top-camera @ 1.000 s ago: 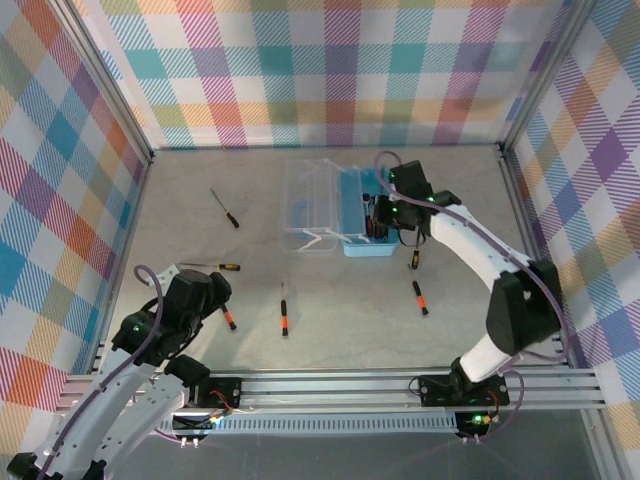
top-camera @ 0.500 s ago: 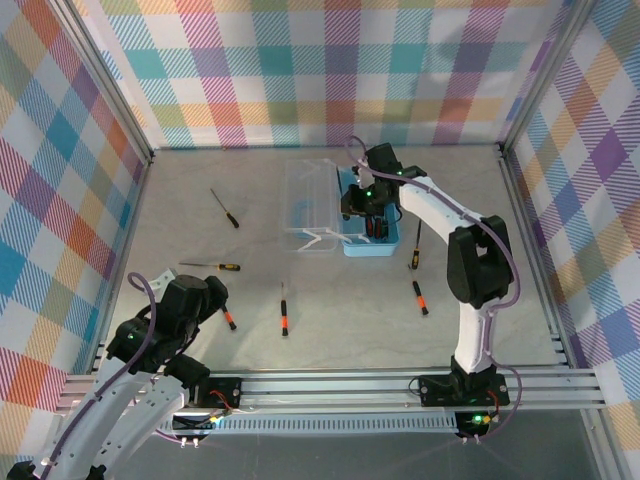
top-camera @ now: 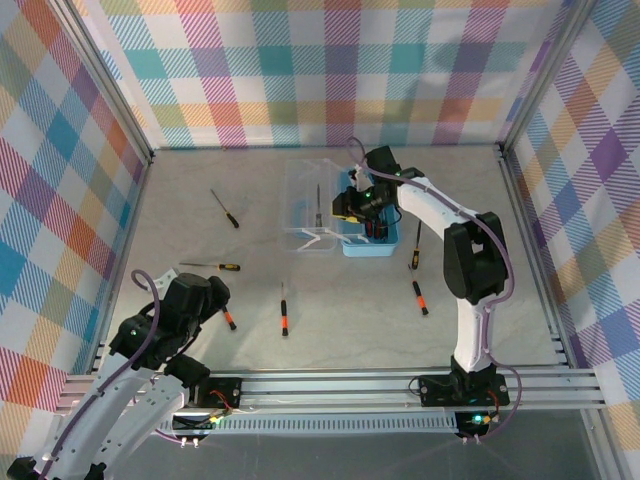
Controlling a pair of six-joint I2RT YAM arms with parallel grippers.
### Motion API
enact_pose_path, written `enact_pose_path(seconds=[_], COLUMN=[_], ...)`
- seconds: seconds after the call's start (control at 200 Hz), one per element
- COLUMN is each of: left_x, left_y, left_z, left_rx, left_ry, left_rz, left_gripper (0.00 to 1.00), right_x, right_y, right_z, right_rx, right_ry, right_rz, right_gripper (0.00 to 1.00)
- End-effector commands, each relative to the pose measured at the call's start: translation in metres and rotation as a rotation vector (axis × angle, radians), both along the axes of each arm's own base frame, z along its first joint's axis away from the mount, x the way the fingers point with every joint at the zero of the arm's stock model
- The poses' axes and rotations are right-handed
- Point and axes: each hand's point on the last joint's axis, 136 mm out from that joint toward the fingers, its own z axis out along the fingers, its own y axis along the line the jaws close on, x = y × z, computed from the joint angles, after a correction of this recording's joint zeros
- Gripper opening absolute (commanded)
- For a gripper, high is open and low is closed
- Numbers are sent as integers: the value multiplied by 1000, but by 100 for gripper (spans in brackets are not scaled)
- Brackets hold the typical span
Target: Pack the tool kit
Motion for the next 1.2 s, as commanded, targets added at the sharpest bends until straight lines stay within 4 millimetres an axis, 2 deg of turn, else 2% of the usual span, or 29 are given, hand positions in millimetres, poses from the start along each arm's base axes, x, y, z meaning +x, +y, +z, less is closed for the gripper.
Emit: enact_pose_path(seconds=[0.0,0.165,0.285,0.38,0.505,0.575,0.655,0.745,0.845,0.985,1.075,1.195], left_x=[1,2,4,9,18,25,33,39,44,41,38,35], left_y=[-2,-4,-10,-26,-54,-74,-97,-118,-141,-170,-173,-165], left_z=[8,8,3,-6,-18,-16,-7,4,-1,-12,-8,-4], left_rx=[-24,-34,-59,-108,-202,-284,-355,-359,-350,-311,-266,-253], left_ry=[-11,-10,-7,-7,-14,-45,-96,-134,-114,-28,-37,-48], left_rz=[6,1,-16,-78,-173,-230,-297,-366,-428,-509,-523,-506], left_gripper=[98,98,98,98,96,91,88,88,88,86,87,88], right_x=[1,2,-3,-15,-41,-58,-73,-82,-84,-71,-55,-46], right_y=[7,-20,-61,-102,-157,-181,-202,-213,-217,-222,-221,-217], right_z=[39,57,58,44,12,-7,-25,-40,-52,-65,-67,-75], right_rx=[85,11,-142,-279,-425,-475,-507,-516,-533,-548,-564,-565], right_ry=[-62,-128,-188,-214,-193,-157,-95,-50,-7,21,34,61], right_rz=[16,-71,-192,-303,-437,-484,-517,-514,-507,-521,-512,-502], right_gripper=[38,38,39,39,41,46,47,50,51,50,48,44])
